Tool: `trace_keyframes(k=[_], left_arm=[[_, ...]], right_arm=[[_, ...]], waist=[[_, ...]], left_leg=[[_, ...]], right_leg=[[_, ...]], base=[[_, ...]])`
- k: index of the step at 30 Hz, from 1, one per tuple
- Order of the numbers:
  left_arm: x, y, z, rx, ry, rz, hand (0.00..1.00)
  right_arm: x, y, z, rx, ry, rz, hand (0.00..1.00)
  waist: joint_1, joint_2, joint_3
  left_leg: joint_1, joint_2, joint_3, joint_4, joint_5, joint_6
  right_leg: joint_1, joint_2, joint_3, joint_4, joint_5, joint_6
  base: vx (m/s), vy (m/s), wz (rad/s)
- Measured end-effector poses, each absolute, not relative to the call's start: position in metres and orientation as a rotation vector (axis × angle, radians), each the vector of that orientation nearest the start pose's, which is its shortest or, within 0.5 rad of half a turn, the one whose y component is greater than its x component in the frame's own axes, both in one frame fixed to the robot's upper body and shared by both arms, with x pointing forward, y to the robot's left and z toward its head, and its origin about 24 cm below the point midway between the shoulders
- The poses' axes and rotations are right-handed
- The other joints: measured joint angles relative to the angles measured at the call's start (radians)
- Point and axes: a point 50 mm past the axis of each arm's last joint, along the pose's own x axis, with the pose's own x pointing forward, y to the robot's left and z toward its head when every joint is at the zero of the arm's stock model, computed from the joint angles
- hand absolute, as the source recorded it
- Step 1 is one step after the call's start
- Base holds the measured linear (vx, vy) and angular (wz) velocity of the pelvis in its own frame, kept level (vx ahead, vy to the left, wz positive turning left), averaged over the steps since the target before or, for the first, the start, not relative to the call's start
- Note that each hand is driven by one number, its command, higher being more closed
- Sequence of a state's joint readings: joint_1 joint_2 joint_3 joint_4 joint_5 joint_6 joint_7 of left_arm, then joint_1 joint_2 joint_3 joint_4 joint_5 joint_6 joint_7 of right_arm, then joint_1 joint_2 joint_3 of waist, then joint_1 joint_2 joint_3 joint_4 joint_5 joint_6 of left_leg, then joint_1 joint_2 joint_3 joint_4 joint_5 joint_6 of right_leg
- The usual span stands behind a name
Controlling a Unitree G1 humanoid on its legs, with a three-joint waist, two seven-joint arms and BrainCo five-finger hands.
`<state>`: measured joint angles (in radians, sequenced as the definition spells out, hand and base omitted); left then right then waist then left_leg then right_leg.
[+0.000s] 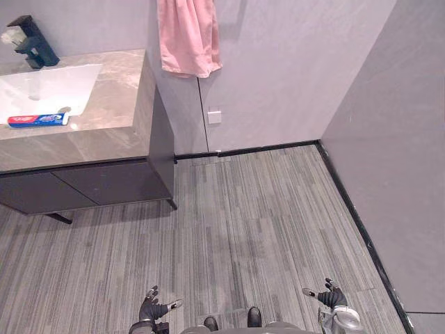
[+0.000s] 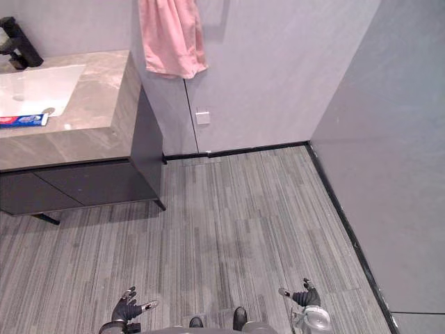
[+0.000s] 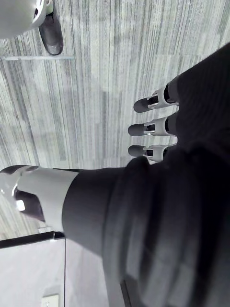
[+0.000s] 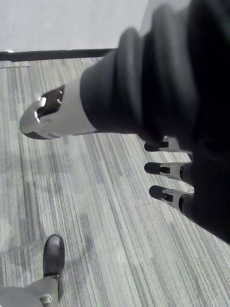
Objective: Organize washtable
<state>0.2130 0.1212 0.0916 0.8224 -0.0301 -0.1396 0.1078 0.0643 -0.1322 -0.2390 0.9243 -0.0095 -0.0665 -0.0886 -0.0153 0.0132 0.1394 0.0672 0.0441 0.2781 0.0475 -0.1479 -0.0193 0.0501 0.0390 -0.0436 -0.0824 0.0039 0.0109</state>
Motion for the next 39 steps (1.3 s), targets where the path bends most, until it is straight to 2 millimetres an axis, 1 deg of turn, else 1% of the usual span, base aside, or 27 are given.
trace_keyframes(k=[2,3,4,5,7,9,11,13,15,16,17,19,20,21,23,25,28,30,31,32,33,34,35,36,37,38,39], left_arm=[[0.103,0.222,-0.135,0.099,0.851,0.302,0.00],[0.107,0.223,-0.132,0.102,0.831,0.302,0.00],[0.109,0.224,-0.131,0.105,0.821,0.301,0.00],[0.113,0.225,-0.129,0.111,0.806,0.299,0.00],[0.119,0.233,-0.124,0.137,0.779,0.299,0.00],[0.125,0.239,-0.119,0.156,0.758,0.302,0.00],[0.127,0.240,-0.118,0.157,0.753,0.306,0.00],[0.131,0.240,-0.117,0.147,0.741,0.308,0.00],[0.131,0.238,-0.118,0.143,0.741,0.306,0.00],[0.130,0.234,-0.119,0.142,0.748,0.291,0.00],[0.135,0.227,-0.120,0.124,0.739,0.279,0.00],[0.143,0.223,-0.117,0.113,0.716,0.271,0.00],[0.146,0.218,-0.117,0.100,0.708,0.268,0.00],[0.145,0.214,-0.118,0.086,0.712,0.265,0.00],[0.142,0.211,-0.117,0.075,0.705,0.264,0.00],[0.145,0.207,-0.114,0.061,0.683,0.260,0.00],[0.149,0.206,-0.112,0.057,0.668,0.258,0.00],[0.150,0.203,-0.112,0.051,0.669,0.256,0.00],[0.149,0.201,-0.113,0.047,0.671,0.252,0.00],[0.147,0.200,-0.114,0.044,0.676,0.252,0.00],[0.147,0.204,-0.115,0.055,0.685,0.257,0.00],[0.149,0.205,-0.113,0.059,0.674,0.257,0.00],[0.153,0.209,-0.111,0.071,0.663,0.259,0.00],[0.153,0.209,-0.111,0.070,0.663,0.258,0.00],[0.149,0.209,-0.113,0.069,0.674,0.260,0.00],[0.144,0.210,-0.114,0.074,0.687,0.263,0.00],[0.142,0.211,-0.115,0.079,0.693,0.264,0.00]], right_arm=[[0.131,-0.241,-0.134,-0.073,0.889,-0.373,0.00],[0.136,-0.241,-0.133,-0.073,0.878,-0.370,0.00],[0.137,-0.240,-0.133,-0.073,0.878,-0.369,0.00],[0.137,-0.240,-0.133,-0.072,0.878,-0.366,0.00],[0.141,-0.236,-0.132,-0.075,0.869,-0.348,0.00],[0.142,-0.233,-0.133,-0.083,0.873,-0.329,0.00],[0.146,-0.231,-0.132,-0.092,0.866,-0.310,0.00],[0.147,-0.232,-0.131,-0.098,0.861,-0.308,0.00],[0.147,-0.233,-0.131,-0.101,0.862,-0.310,0.00],[0.139,-0.236,-0.132,-0.109,0.879,-0.317,0.00],[0.136,-0.243,-0.132,-0.121,0.887,-0.329,0.00],[0.139,-0.244,-0.131,-0.121,0.879,-0.334,0.00],[0.140,-0.244,-0.130,-0.121,0.874,-0.331,0.00],[0.139,-0.242,-0.130,-0.120,0.871,-0.326,0.00],[0.143,-0.235,-0.126,-0.094,0.829,-0.327,0.00],[0.156,-0.232,-0.117,-0.064,0.751,-0.334,0.00],[0.161,-0.230,-0.115,-0.059,0.738,-0.332,0.00],[0.163,-0.227,-0.115,-0.038,0.734,-0.348,0.00],[0.160,-0.228,-0.116,-0.036,0.741,-0.360,0.00],[0.156,-0.230,-0.118,-0.041,0.755,-0.368,0.00],[0.153,-0.223,-0.124,-0.024,0.788,-0.361,0.00],[0.151,-0.221,-0.125,-0.019,0.794,-0.358,0.00],[0.149,-0.221,-0.126,-0.018,0.800,-0.362,0.00],[0.148,-0.222,-0.126,-0.019,0.801,-0.363,0.00],[0.149,-0.221,-0.126,-0.019,0.798,-0.360,0.00],[0.150,-0.218,-0.126,-0.017,0.797,-0.351,0.00],[0.150,-0.215,-0.126,-0.020,0.799,-0.337,0.00]], waist=[[0.005,0.010,0.010],[0.003,0.012,0.016],[0.003,0.010,0.020],[0.004,0.007,0.032],[0.001,-0.001,0.059],[0.003,-0.001,0.072],[0.001,-0.002,0.074],[-0.007,0.007,0.081],[-0.031,0.012,0.085],[-0.037,0.006,0.082],[-0.027,0.020,0.080],[-0.032,0.024,0.082],[-0.035,0.037,0.093],[-0.032,0.041,0.099],[-0.016,0.036,0.102],[0.019,0.016,0.109],[0.034,0.017,0.110],[0.036,0.002,0.117],[0.038,-0.003,0.112],[0.041,0.014,0.102],[0.052,-0.029,0.092],[0.053,-0.044,0.083],[0.058,-0.057,0.079],[0.063,-0.059,0.078],[0.071,-0.059,0.078],[0.078,-0.062,0.075],[0.079,-0.062,0.074]], left_leg=[[-0.027,0.012,0.023,0.055,-0.038,0.004],[-0.036,0.010,0.027,0.083,-0.059,0.011],[-0.036,0.007,0.029,0.096,-0.070,0.016],[-0.029,0.002,0.032,0.121,-0.086,0.017],[0.020,-0.009,0.024,0.134,-0.114,0.041],[0.056,-0.014,0.022,0.136,-0.147,0.039],[0.083,0.003,0.018,0.120,-0.157,0.028],[0.111,0.036,0.002,0.092,-0.161,0.013],[0.131,0.058,-0.018,0.082,-0.166,-0.011],[0.155,0.064,-0.040,0.076,-0.171,-0.042],[0.153,0.097,-0.055,0.095,-0.168,-0.066],[0.109,0.104,-0.094,0.198,-0.135,-0.117],[0.037,0.135,-0.122,0.382,-0.095,-0.115],[-0.050,0.175,-0.147,0.631,-0.030,-0.096],[-0.146,0.241,-0.116,0.886,-0.048,-0.076],[-0.274,0.267,-0.073,0.963,-0.064,-0.052],[-0.404,0.247,-0.070,0.861,-0.069,-0.045],[-0.432,0.177,-0.065,0.611,-0.063,-0.048],[-0.427,0.126,-0.070,0.430,-0.026,-0.056],[-0.418,0.099,-0.093,0.307,0.086,-0.028],[-0.399,0.062,-0.085,0.296,0.112,0.011],[-0.402,0.046,-0.084,0.299,0.092,0.022],[-0.408,0.034,-0.076,0.338,0.045,0.033],[-0.403,0.035,-0.064,0.359,0.025,0.039],[-0.368,0.036,-0.049,0.377,-0.022,0.045],[-0.315,0.033,-0.028,0.370,-0.065,0.049],[-0.278,0.027,-0.024,0.363,-0.084,0.054]], right_leg=[[-0.070,0.001,0.018,0.129,-0.069,0.011],[-0.135,-0.010,0.017,0.269,-0.135,0.027],[-0.163,-0.018,0.014,0.338,-0.164,0.041],[-0.214,-0.035,-0.003,0.476,-0.199,0.078],[-0.315,-0.090,-0.073,0.763,-0.223,0.085],[-0.357,-0.138,-0.139,0.832,-0.277,0.076],[-0.392,-0.147,-0.187,0.771,-0.288,0.068],[-0.430,-0.130,-0.220,0.622,-0.259,0.049],[-0.443,-0.105,-0.206,0.492,-0.173,0.038],[-0.435,-0.097,-0.178,0.455,-0.033,0.003],[-0.437,-0.089,-0.197,0.504,-0.058,-0.034],[-0.423,-0.094,-0.213,0.514,-0.109,-0.048],[-0.362,-0.085,-0.239,0.483,-0.126,-0.054],[-0.262,-0.072,-0.252,0.418,-0.138,-0.060],[-0.125,-0.048,-0.254,0.337,-0.143,-0.068],[-0.014,-0.042,-0.231,0.256,-0.158,-0.065],[0.037,-0.046,-0.220,0.210,-0.171,-0.048],[0.084,-0.076,-0.212,0.187,-0.188,-0.020],[0.106,-0.093,-0.205,0.180,-0.210,0.013],[0.115,-0.091,-0.195,0.180,-0.226,0.031],[0.119,-0.124,-0.172,0.180,-0.245,0.049],[0.111,-0.140,-0.168,0.185,-0.244,0.049],[0.107,-0.159,-0.152,0.216,-0.245,0.050],[0.099,-0.168,-0.135,0.249,-0.245,0.051],[0.078,-0.184,-0.104,0.357,-0.245,0.052],[0.014,-0.209,-0.070,0.544,-0.227,0.098],[-0.045,-0.227,-0.051,0.695,-0.197,0.156]], base=[[0.07,0.050,-0.31],[0.06,0.047,-0.09],[0.11,0.090,-0.04],[0.11,0.093,0.01],[0.16,0.094,0.13],[0.18,0.047,0.05],[0.26,-0.001,0.04],[0.35,-0.083,0.20],[0.39,-0.147,0.37],[0.47,-0.204,0.32],[0.55,-0.269,0.32],[0.38,-0.211,0.32],[0.54,-0.282,0.49],[0.63,-0.320,0.39],[0.46,-0.184,0.09],[0.43,-0.131,-0.19],[0.38,0.038,-0.14],[0.33,0.151,-0.11],[0.39,0.223,-0.14],[0.49,0.272,-0.21],[0.42,0.211,-0.12],[0.42,0.191,0.00],[0.34,0.152,0.03],[0.43,0.219,-0.17],[0.39,0.225,-0.49],[0.46,0.251,-0.52],[0.45,0.193,-0.22]])
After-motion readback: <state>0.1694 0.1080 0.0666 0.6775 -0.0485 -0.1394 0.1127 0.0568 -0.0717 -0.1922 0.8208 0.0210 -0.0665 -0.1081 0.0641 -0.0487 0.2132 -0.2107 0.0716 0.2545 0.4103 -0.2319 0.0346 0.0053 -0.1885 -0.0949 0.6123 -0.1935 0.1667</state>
